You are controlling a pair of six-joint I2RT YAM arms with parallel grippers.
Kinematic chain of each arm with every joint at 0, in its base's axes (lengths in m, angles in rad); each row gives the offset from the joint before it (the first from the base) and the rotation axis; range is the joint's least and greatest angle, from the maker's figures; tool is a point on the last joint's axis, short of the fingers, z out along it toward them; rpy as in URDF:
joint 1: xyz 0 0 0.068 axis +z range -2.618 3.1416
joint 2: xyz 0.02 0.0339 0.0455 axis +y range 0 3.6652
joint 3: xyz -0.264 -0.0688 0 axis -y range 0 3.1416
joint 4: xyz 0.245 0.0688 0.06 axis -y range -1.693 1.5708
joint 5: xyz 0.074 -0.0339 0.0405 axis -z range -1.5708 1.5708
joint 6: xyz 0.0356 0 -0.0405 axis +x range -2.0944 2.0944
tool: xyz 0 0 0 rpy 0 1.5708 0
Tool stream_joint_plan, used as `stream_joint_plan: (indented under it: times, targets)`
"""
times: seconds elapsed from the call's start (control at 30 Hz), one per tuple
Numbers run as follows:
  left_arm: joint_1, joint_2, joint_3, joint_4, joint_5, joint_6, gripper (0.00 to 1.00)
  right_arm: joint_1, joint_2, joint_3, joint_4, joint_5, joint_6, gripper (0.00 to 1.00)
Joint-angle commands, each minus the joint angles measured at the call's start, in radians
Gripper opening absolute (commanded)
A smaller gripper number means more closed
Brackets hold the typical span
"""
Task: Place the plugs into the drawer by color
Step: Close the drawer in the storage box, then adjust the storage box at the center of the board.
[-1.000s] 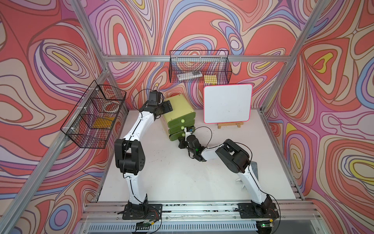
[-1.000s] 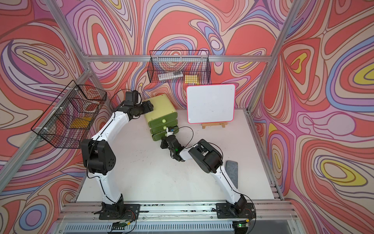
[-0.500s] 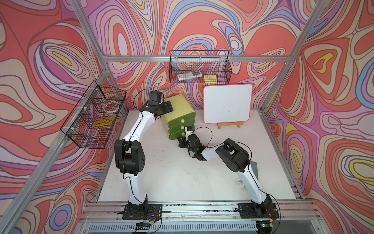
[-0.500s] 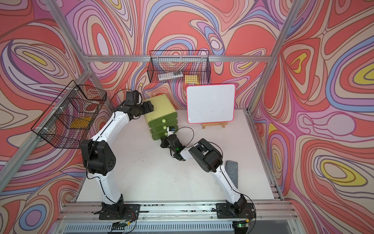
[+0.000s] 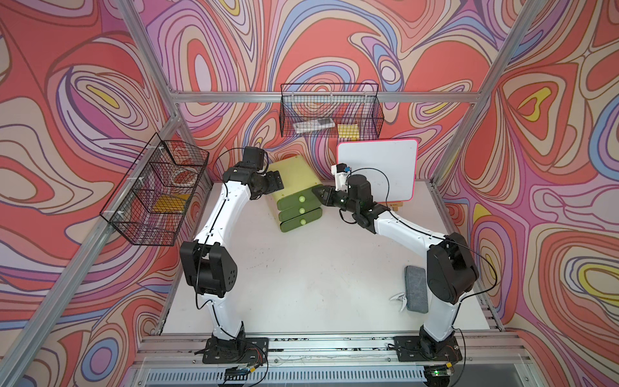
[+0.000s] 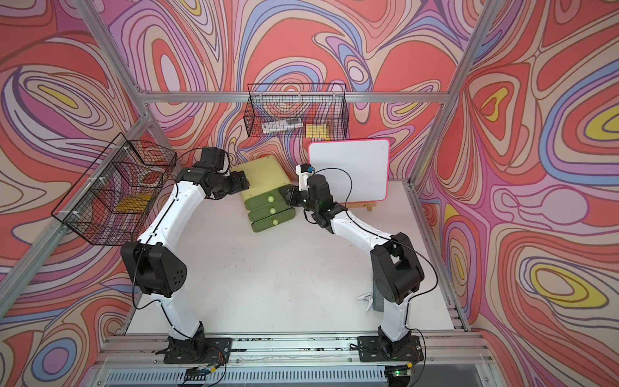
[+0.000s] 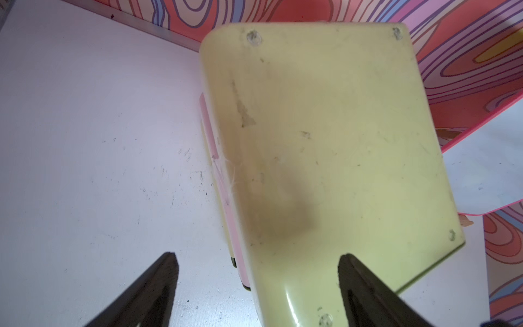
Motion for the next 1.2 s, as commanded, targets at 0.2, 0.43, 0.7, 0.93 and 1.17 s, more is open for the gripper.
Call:
stream_joint_plan:
  times: [0.2,0.43,0.7,0.93,1.17]
  targets:
    - [0.057,0.048,0.055,-0.003,0.189,-0.092,0.88,-0.085,0.200,0.313,-0.265,-0.164,-0.063,0.41]
    - [0.060,0.078,0.059,0.008,0.209,-0.073,0.88,-0.094,0.333,0.455,-0.287,-0.217,-0.061,0.49]
    - [0.060,0.145,0.078,0.030,0.265,-0.073,0.86,-0.094,0.363,0.472,-0.272,-0.248,-0.058,0.52]
    - [0.058,0.186,0.083,0.060,0.325,-0.089,0.83,-0.095,0.363,0.449,-0.247,-0.306,-0.028,0.47]
    - [0.048,0.151,0.018,0.086,0.349,-0.089,0.81,-0.078,0.300,0.348,-0.206,-0.332,-0.018,0.41]
